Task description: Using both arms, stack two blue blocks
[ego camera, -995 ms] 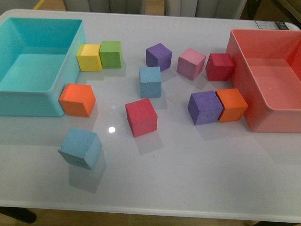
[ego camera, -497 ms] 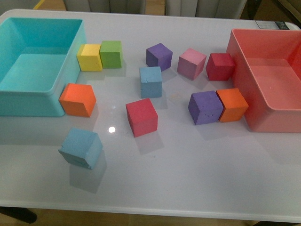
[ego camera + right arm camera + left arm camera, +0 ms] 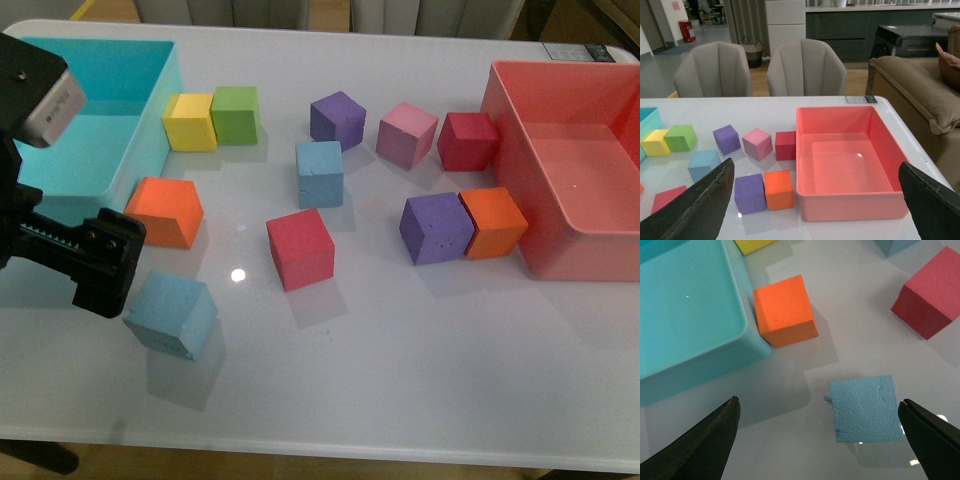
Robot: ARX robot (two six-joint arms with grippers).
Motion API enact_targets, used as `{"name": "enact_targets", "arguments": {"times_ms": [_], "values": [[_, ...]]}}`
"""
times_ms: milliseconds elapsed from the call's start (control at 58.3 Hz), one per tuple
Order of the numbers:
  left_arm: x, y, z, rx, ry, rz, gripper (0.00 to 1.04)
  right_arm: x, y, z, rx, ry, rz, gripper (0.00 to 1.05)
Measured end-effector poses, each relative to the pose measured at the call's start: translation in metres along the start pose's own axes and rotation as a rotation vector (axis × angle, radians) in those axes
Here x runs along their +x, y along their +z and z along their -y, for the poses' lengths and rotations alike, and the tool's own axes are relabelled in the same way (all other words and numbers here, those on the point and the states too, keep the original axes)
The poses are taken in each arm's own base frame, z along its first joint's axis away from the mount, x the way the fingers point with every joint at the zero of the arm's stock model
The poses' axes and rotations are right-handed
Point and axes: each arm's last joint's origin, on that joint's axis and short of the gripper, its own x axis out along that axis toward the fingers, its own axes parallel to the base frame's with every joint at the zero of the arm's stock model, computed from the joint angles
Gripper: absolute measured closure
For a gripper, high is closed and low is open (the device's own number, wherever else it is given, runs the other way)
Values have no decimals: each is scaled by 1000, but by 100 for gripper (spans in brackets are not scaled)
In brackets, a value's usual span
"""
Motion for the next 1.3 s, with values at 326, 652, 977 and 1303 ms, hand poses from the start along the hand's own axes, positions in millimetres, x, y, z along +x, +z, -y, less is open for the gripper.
{"name": "enact_targets", "arguments": {"times_ms": [326,652,977,1303], "values": [[26,-2,2,17,-130,-42,9,0,0,0,0,0,0,9],[45,-13,0,-4,-161,-108,9,0,0,0,0,0,0,9],[56,-22,1,-40,-182,-150,9,0,0,0,0,0,0,9],[66,-30,9,-68,-196,-190,9,0,0,0,0,0,0,9]]}}
